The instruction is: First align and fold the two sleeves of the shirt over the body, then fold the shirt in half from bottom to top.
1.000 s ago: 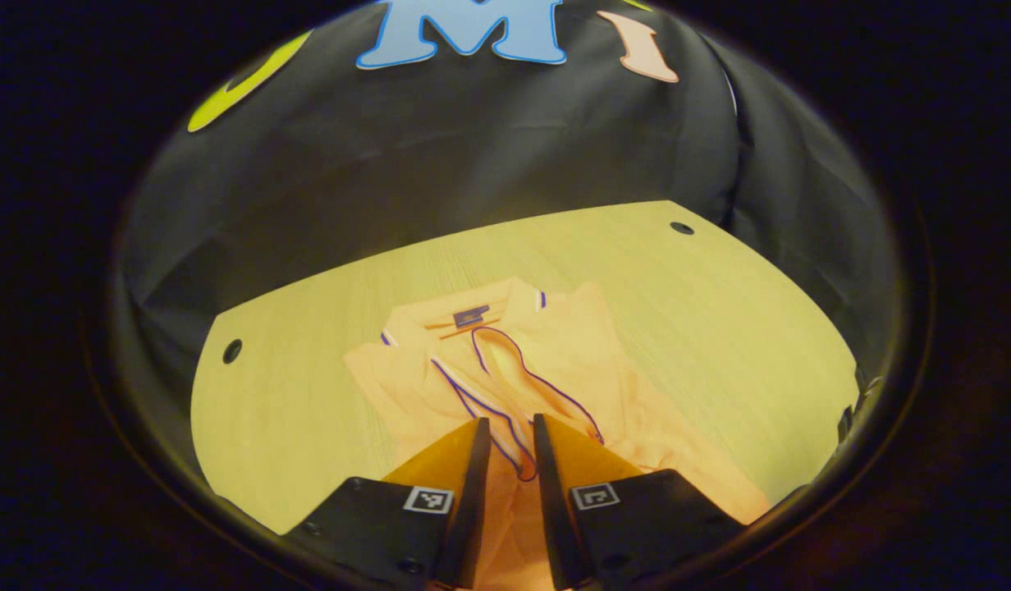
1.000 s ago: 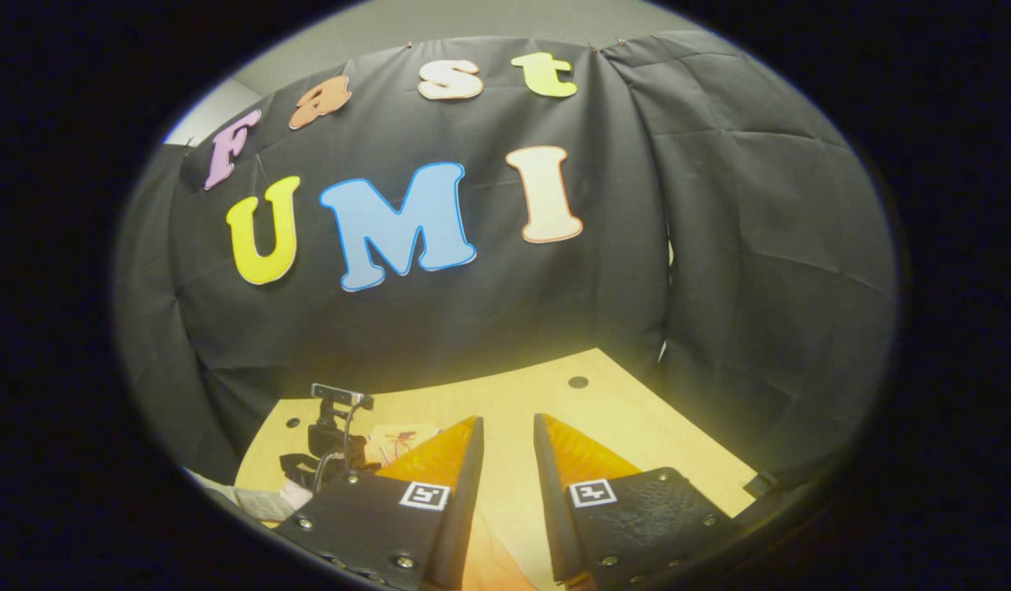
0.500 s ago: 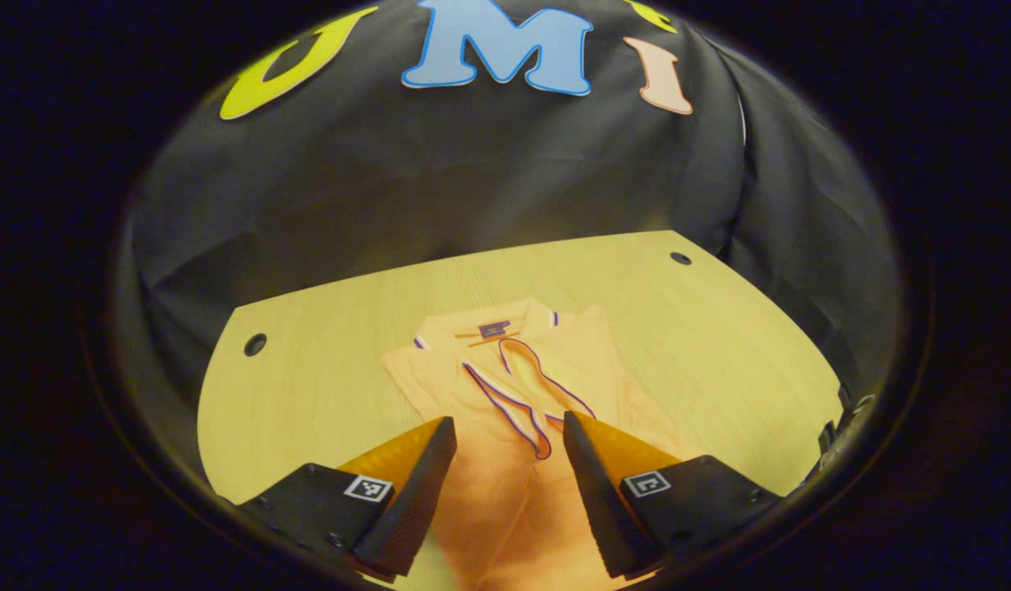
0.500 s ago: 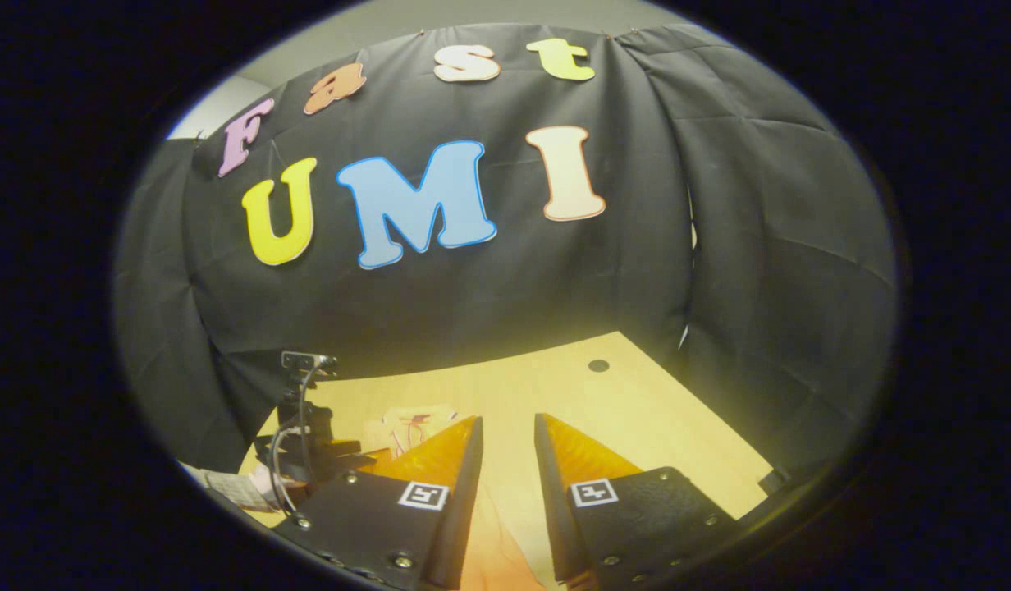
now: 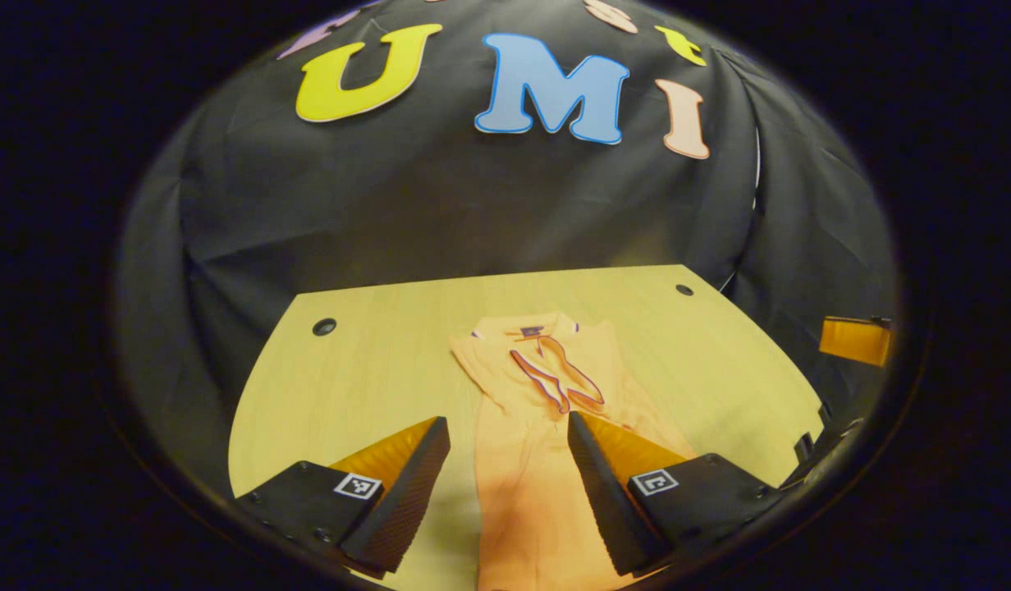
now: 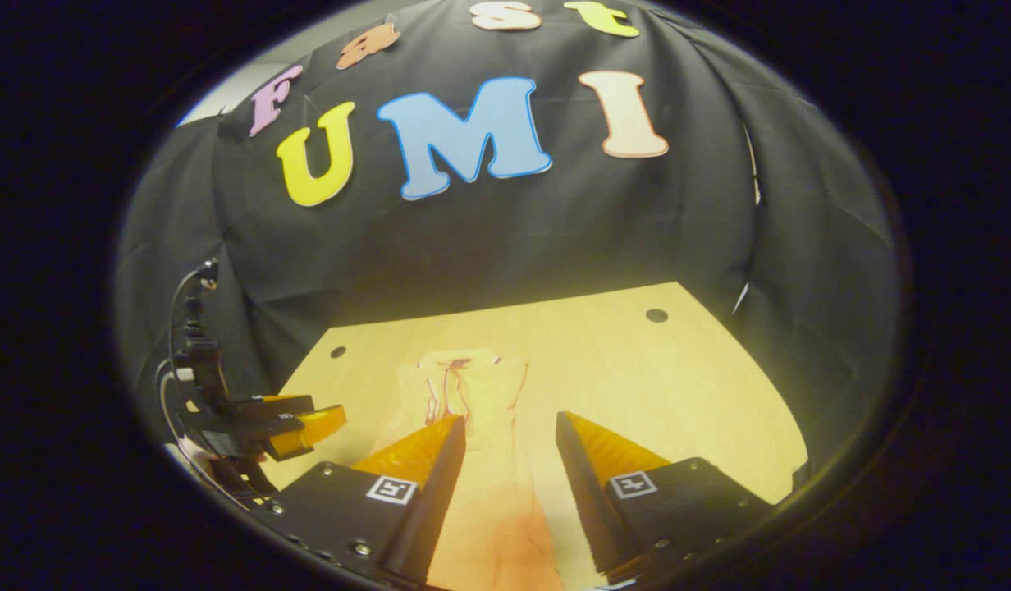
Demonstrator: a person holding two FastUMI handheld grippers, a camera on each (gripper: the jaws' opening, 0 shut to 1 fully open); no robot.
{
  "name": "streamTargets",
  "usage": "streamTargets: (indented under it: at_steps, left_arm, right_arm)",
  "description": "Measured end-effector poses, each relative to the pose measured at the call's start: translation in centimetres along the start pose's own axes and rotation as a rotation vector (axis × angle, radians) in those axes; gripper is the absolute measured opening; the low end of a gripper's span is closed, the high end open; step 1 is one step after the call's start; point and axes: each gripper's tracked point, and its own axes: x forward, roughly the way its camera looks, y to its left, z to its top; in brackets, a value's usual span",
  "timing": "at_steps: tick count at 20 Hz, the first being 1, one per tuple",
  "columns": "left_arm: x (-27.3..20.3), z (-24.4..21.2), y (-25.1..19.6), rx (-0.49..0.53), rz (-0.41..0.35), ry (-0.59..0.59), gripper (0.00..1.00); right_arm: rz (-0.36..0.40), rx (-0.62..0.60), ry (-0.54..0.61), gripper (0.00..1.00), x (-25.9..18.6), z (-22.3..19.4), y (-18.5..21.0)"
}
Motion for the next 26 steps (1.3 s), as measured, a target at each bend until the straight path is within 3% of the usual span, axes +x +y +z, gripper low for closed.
streamTargets:
  at_steps: [1,3,5,6,7,11,20,26]
  left_arm:
    - [-0.7,-1.0,0.3,-0.005,0.006,0.014,0.95]
    - [-1.8,-3.1,0.8,-0.011,0.011,0.051,0.95]
    - [-2.9,-5.2,0.9,-0.021,0.010,0.086,0.95]
    - [-3.1,-6.3,0.9,-0.025,0.011,0.108,0.94]
    - [-3.2,-7.4,1.0,-0.026,0.011,0.128,0.95]
    - [-4.2,-11.8,0.6,-0.021,-0.002,0.219,0.96]
    - [-5.5,-21.2,0.3,-0.025,0.008,0.442,0.96]
    - [-7.0,-25.1,0.4,-0.042,0.029,0.580,0.96]
  right_arm:
    - [0.010,0.004,0.033,0.67,0.3,-1.0,0.1]
    - [0.040,0.023,0.105,0.77,1.0,-3.2,0.6]
    - [0.056,0.043,0.183,0.83,1.3,-5.4,0.9]
    - [0.060,0.053,0.221,0.80,1.4,-6.6,1.1]
    - [0.062,0.064,0.259,0.87,1.7,-7.7,1.0]
    - [0.051,0.099,0.398,0.94,2.1,-11.8,0.7]
    - [0.032,0.133,0.657,0.94,0.6,-19.8,0.8]
    - [-0.025,0.075,0.811,0.94,-1.3,-24.2,-0.2]
